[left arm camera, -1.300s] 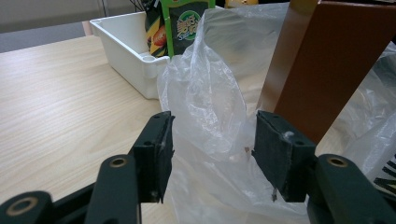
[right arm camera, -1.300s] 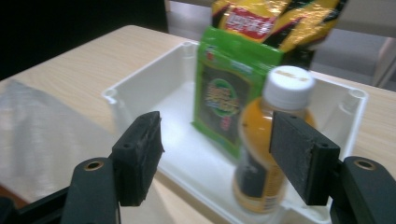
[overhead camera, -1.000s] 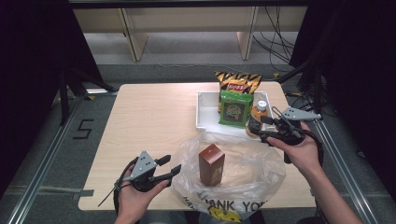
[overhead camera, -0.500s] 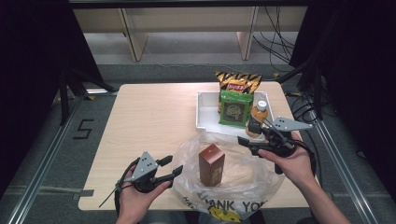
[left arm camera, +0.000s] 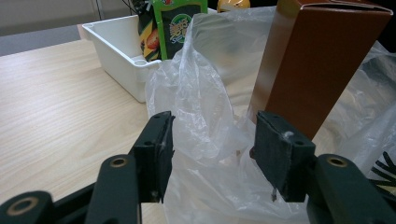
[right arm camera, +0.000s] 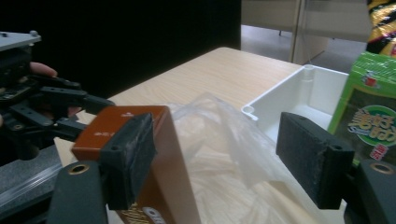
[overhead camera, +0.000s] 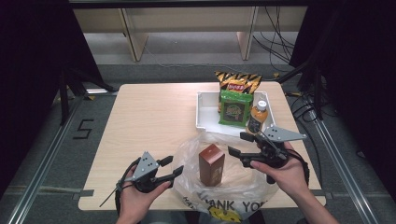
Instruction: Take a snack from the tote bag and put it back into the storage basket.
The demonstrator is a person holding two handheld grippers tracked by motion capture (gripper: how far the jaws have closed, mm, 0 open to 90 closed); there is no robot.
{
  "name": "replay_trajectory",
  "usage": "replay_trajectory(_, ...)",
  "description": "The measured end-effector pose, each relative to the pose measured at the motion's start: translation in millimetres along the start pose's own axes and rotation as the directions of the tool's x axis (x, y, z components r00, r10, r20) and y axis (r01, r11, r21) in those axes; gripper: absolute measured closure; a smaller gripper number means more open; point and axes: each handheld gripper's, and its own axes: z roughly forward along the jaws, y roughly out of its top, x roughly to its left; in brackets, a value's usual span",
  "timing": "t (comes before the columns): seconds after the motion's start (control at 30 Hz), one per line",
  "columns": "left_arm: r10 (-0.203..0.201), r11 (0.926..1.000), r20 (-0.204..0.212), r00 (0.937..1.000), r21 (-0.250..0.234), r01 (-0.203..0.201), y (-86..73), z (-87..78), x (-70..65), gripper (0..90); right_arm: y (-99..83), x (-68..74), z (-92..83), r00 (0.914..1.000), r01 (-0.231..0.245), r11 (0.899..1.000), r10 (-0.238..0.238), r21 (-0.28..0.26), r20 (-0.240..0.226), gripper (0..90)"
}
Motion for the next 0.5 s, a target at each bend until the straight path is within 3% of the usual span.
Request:
replay_trajectory(0.07, -0.005, 1.0000, -0.006, 1.0000, 0.002, 0.005, 0.0, -0.6, 0.3, 46.8, 0.5, 4.0, 0.2, 1.0000, -0.008, 1.000, 0.008, 0.004, -0.003, 26.7)
replay_trajectory(0.2, -0.004, 1.0000, -0.002, 1.0000, 0.001, 0.004, 0.0, 0.0, 1.1, 46.8, 0.3, 8.7, 2.6, 0.9995, 0.022, 1.000, -0.022, 0.004, -0.021, 25.7)
replay_trajectory(0.23, -0.002, 1.0000, -0.009, 1.0000, 0.008, 0.002, 0.3, -0.2, 0.8, 46.8, -0.3, 11.1, 2.8, 0.9997, 0.003, 1.000, -0.003, 0.009, -0.023, 25.3)
replay_trajectory(0.3, -0.005, 1.0000, -0.007, 1.0000, 0.007, 0.005, 0.4, 0.8, 0.4, 46.8, -0.9, 12.4, 3.8, 0.9995, 0.022, 1.000, -0.022, 0.004, -0.025, 24.3)
replay_trajectory(0.5, -0.008, 1.0000, 0.001, 1.0000, 0.003, 0.008, -0.5, 2.3, -0.1, 46.8, -1.6, 17.8, 4.5, 0.9992, 0.015, 1.000, -0.015, -0.003, -0.036, 22.9)
